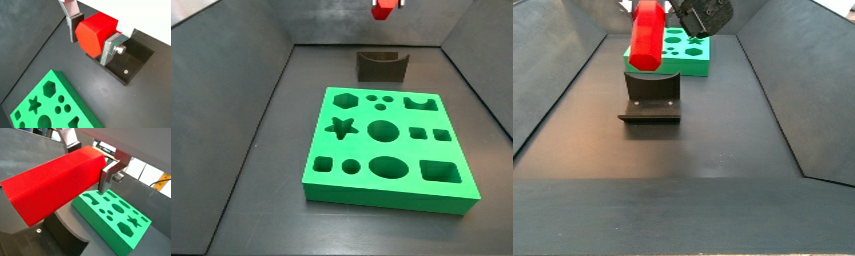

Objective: Pick up the hexagon object. Move up. Place the hexagon object on the fixture. Regrasp the hexagon object. Move to above the board. Insert the hexagon object.
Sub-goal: Place the hexagon object on the fixture.

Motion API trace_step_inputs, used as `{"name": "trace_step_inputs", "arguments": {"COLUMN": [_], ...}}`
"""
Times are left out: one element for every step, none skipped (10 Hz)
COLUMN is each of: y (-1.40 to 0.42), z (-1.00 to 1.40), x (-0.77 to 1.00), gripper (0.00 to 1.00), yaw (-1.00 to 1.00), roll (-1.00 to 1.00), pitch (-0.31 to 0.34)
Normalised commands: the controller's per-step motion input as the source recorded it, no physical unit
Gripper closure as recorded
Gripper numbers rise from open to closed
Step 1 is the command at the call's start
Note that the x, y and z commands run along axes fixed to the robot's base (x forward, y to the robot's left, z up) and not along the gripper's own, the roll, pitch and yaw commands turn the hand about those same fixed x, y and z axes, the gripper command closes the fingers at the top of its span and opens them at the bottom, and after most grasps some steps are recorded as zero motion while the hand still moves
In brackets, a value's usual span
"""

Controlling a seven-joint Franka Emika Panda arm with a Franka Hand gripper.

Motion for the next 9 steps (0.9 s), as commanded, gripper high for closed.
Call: {"name": "trace_step_inputs", "arguments": {"y": [0.13,0.14,0.13,0.13,0.14,0.13,0.13,0.12,0.15], "z": [-1.0,-1.0,-1.0,-1.0,-1.0,-1.0,-1.0,-0.75,-0.67], "x": [0.12,0.14,0.15,0.15,0.16,0.17,0.18,0.13,0.1], "gripper": [1.0,1.0,1.0,1.0,1.0,1.0,1.0,1.0,1.0], "yaw": [-0.08,-0.11,-0.12,-0.13,-0.14,-0.15,-0.15,-0.14,-0.14], "roll": [-1.0,-0.97,-0.82,-0.59,-0.47,-0.22,-0.17,-0.12,-0.09], "pitch": [0.096,0.125,0.132,0.107,0.091,0.053,0.035,0.005,-0.014]}}
